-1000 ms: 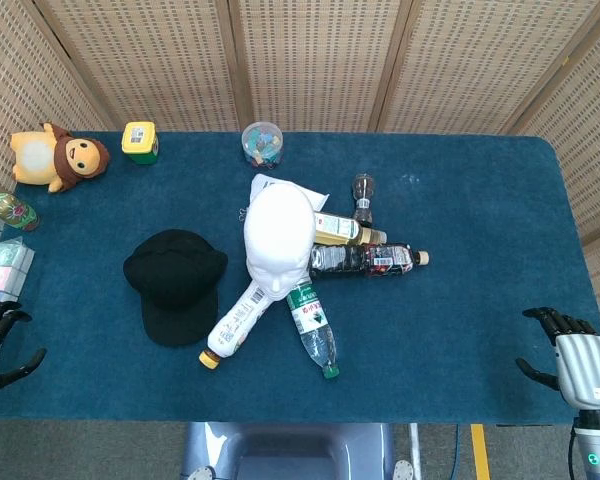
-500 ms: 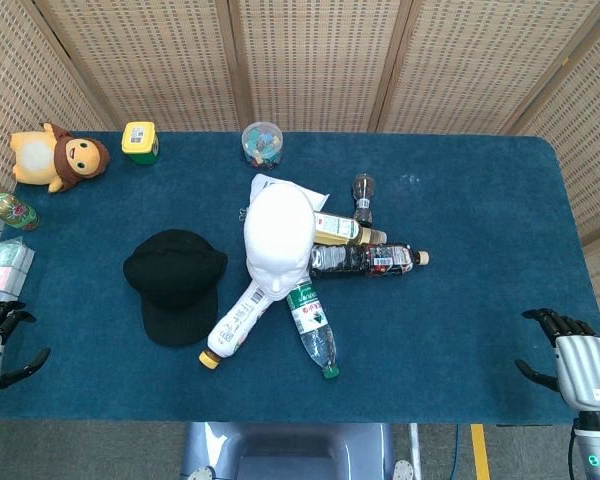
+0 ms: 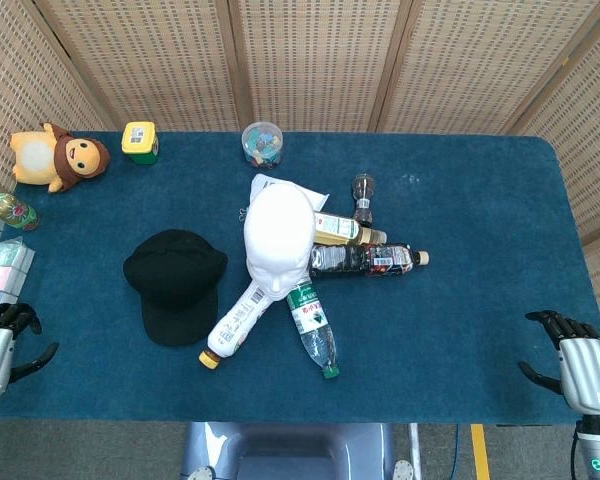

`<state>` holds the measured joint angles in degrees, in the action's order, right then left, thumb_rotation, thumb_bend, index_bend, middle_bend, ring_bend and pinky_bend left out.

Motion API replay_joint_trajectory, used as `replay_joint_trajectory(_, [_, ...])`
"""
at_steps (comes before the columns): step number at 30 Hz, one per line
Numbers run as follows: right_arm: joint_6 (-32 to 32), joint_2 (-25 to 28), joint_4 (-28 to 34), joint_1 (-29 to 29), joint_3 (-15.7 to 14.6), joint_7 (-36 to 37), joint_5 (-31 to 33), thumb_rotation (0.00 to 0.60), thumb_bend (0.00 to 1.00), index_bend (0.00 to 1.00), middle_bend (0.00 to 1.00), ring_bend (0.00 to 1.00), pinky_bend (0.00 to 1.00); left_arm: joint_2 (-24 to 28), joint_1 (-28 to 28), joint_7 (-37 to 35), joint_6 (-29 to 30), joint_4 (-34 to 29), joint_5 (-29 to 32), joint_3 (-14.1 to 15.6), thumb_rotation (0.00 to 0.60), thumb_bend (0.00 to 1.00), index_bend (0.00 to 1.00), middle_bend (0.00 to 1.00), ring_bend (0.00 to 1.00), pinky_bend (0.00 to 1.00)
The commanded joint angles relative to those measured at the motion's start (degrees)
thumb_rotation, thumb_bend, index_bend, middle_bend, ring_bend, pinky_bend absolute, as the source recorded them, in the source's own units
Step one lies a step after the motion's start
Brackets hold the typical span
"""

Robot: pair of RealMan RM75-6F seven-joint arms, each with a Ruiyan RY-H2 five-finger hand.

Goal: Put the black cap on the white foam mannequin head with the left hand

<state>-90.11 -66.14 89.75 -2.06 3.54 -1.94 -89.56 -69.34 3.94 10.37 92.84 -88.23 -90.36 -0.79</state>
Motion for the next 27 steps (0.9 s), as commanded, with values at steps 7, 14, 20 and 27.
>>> replay_joint_trajectory(7, [-0.59,-0.38,-0.95,0.3,-0.15,1.14,-0.34,0.6,0.11,0.3,0.35,0.41,0.4,-4.32,2.73,5.26,-5.38,0.37,-1.74,0.91,0.6,0.18,0.65,0.65,0.52,0.74])
replay_joint_trajectory(14, [-1.19,-0.16,-1.47,0.84,-0.3,2.02,-0.3,0.6,0.11,0.3,0.35,0.41,0.4,-8.55,6.03,9.03,-10.68,0.71,-1.31,0.15,0.6,0.17,0.67,0.7,0.56,0.79])
replay_joint_trajectory(20, [-1.88,-0.3,-2.1,1.53,-0.49,2.81,-0.14,0.6,0.11,0.3,0.35,0.41,0.4,-11.27,8.23,9.63,-15.92,0.15,0.85,0.25,0.6,0.15,0.67,0.7,0.56,0.79])
replay_joint_trajectory(27, [-2.15,-0.13,-2.54,1.96,-0.42,3.49,0.22,0.6,0.11,0.3,0.35,0.41,0.4,-15.07,9.21,12.52,-17.85,1.97,2.49,0.13,0.6,0.14,0.67,0.7,0.56,0.79])
